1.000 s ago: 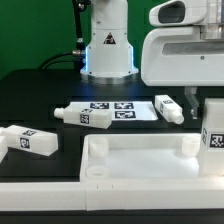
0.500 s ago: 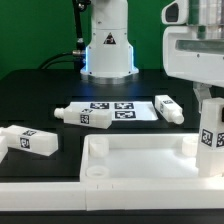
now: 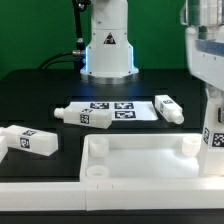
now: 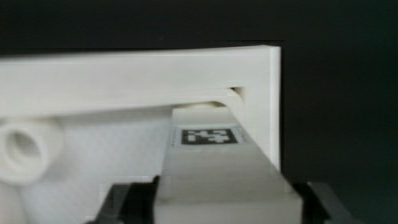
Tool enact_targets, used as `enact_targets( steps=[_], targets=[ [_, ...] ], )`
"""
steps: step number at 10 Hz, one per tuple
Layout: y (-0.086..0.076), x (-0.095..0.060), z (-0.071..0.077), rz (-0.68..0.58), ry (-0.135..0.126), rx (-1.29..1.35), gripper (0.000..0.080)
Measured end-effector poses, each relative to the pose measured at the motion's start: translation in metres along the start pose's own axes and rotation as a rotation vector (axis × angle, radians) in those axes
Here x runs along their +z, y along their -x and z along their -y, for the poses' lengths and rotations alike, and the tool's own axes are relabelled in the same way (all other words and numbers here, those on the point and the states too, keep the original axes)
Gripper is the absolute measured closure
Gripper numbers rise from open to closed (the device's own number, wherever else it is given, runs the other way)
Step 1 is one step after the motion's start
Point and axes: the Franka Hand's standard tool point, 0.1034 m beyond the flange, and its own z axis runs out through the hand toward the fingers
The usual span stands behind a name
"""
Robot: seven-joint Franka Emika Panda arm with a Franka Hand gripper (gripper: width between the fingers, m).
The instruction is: Assemble desk
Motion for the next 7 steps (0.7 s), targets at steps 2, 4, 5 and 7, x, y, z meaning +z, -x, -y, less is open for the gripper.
enact_targets(
  steps=[2,4,5,7],
  targets=[
    [-0.0002,0.0,-0.0001,0.0,0.001,-0.014,0.0512],
    [-0.0003,-0.0014,0.0017,-0.001,0.011,-0.23,0.0394],
    [-0.0035,-0.0017,0.0054,0.0,0.0,-0.451,0.0252],
    [-0.0071,0.0026,0.003,0.004,0.006,-0.724,0.0182]
  ],
)
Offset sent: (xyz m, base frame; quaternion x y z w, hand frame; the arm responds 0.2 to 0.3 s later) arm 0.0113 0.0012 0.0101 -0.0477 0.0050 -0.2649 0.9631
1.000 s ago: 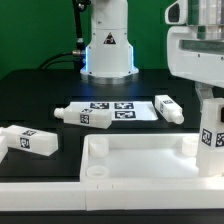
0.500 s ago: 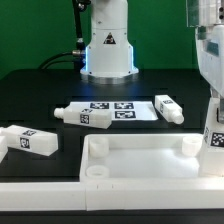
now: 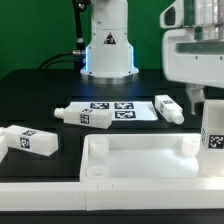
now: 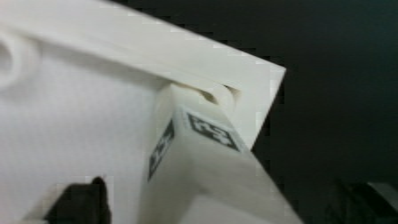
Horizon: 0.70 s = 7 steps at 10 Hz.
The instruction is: Assemble desk
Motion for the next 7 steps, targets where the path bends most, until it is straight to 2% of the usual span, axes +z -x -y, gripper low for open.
enact_targets(
  steps=[2,3,4,5,7],
  targets=[
    [-0.0012,-0.0001,-0.0003,-0.001,0.0,-0.138,0.0151],
    [-0.0004,0.0,-0.0005,-0.004,0.009,-0.257,0.0151],
    [0.0022,-0.0008,0.0007,-0.01,0.041,-0.452,0.015],
    [0.0017,-0.0058,0.0085,-0.019,0.071,-0.775,0.015],
    [0.0044,-0.004,0.0076,-0.014,0.071,-0.779,0.015]
  ],
)
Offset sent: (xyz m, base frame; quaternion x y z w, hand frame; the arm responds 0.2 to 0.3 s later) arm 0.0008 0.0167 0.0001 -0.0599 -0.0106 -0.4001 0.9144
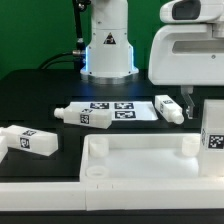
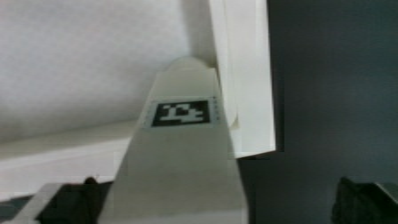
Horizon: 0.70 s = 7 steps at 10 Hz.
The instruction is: Assemble desk
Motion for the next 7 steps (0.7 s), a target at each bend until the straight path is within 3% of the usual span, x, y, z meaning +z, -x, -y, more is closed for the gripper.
enact_targets(
  steps=[1,2,3,4,6,7],
  targets=[
    [0.0,0.0,0.0,0.0,0.0,0.012,0.0265],
    [0.0,0.0,0.0,0.001,-0.002,0.057,0.0265],
    [0.0,0.0,-0.002,0.005,0.004,0.188,0.0447],
    [0.001,0.0,-0.005,0.016,0.016,0.317,0.051],
    [0.002,0.001,-0.006,0.008,0.006,0.711,0.051],
    [0.001,0.001,-0.013,0.012,-0.031,0.893,0.051]
  ],
)
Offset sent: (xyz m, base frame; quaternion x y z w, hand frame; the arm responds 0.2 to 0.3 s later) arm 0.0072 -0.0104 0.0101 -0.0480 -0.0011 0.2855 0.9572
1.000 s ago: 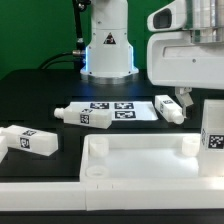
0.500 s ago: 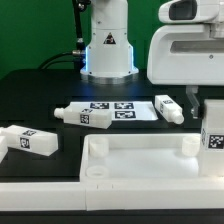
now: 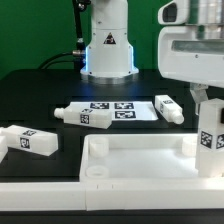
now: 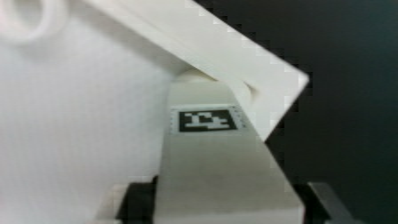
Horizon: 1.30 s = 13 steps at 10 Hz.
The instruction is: Assemble desk
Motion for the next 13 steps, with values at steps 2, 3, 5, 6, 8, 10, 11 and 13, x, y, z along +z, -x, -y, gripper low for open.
enact_targets(
  steps=[2,3,5,6,8,10,11,13],
  targets=[
    [-0.0066,-0.0008,-0.0031,0.016,0.013,0.093,0.051],
    [-0.0048,-0.0003,-0.0029,0.017,0.013,0.144,0.051],
    [-0.0067,0.0003,-0.0039,0.065,-0.003,0.465,0.0509],
    [-0.004,0.0009,-0.0019,0.093,-0.016,0.654,0.0509],
    [-0.0026,0.0002,0.002,0.1,-0.024,0.833,0.0509],
    [-0.0047,-0.0007,0.0056,0.098,-0.028,0.949,0.0509],
    [-0.0052,-0.0003,0.0051,0.098,-0.028,0.948,0.0509],
    [-0.0046,-0.0001,0.0051,0.098,-0.028,0.928,0.0395]
  ],
)
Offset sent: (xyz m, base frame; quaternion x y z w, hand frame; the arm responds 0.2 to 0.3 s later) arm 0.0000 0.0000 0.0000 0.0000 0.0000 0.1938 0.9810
